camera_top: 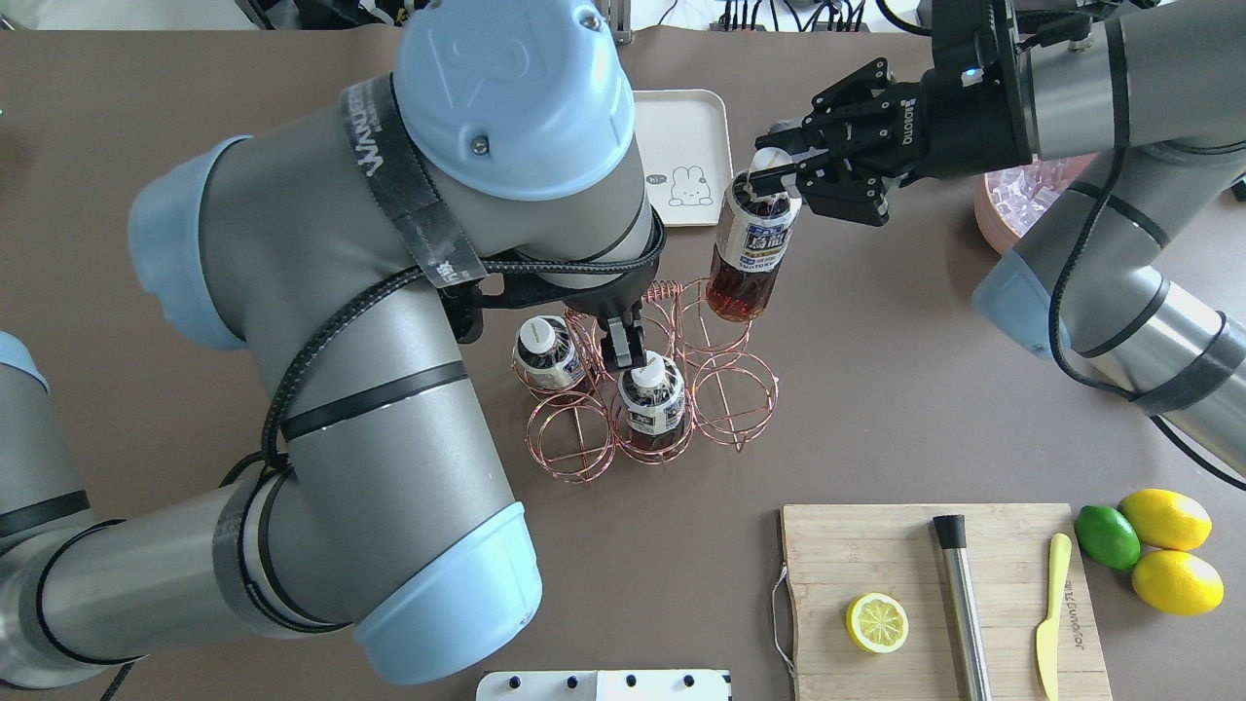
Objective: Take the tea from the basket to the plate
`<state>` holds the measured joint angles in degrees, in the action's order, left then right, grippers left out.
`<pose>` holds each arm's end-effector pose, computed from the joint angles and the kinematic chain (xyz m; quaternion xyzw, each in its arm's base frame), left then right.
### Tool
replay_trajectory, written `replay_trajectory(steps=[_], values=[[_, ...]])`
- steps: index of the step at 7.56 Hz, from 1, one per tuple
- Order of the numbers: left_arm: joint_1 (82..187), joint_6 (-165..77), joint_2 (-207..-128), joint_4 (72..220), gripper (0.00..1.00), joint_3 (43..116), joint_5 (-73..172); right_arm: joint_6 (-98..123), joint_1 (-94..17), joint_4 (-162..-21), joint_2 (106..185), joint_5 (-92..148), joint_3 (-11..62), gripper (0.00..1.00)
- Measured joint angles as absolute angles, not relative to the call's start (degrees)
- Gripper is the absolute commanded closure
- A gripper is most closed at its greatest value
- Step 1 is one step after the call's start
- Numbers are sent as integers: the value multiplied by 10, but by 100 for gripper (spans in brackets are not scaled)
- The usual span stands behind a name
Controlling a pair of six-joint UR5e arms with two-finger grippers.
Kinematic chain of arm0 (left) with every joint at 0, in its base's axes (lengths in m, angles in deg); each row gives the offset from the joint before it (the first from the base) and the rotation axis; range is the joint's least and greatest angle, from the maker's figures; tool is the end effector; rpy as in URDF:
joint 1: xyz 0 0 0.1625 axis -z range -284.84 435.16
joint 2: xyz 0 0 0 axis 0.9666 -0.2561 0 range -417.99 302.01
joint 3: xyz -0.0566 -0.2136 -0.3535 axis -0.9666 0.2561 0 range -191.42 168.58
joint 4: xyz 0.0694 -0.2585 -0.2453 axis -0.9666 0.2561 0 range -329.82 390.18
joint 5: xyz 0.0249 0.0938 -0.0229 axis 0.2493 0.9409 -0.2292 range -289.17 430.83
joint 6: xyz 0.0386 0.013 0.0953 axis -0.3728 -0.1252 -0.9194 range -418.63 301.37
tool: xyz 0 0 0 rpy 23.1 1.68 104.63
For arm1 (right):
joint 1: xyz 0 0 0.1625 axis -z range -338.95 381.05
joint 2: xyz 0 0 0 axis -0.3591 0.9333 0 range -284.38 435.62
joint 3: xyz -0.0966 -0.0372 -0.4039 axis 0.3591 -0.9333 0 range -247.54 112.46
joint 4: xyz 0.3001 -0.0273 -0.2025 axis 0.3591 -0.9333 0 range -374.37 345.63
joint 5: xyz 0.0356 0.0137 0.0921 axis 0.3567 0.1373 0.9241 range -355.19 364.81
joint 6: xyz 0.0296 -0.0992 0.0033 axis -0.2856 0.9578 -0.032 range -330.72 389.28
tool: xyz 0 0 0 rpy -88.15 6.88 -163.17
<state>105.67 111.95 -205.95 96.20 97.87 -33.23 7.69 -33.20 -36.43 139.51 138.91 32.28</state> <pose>0.4346 -0.3816 0.0345 -0.2874 0.3568 -0.7005 0.5472 -0.2456 -0.4458 0.2241 0.5291 -0.5532 -0.3638 0.5306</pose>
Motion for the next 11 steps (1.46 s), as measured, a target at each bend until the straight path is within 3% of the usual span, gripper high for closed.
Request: replay_trajectory(steps=[5,11], values=[[1057,1119,-2058,956,100,979,-331,41,-377,-379,1356,1400,305,100],[1062,1110,-2064,917,100,1001,-331,146,-335,-365,1253,1222,107,100]])
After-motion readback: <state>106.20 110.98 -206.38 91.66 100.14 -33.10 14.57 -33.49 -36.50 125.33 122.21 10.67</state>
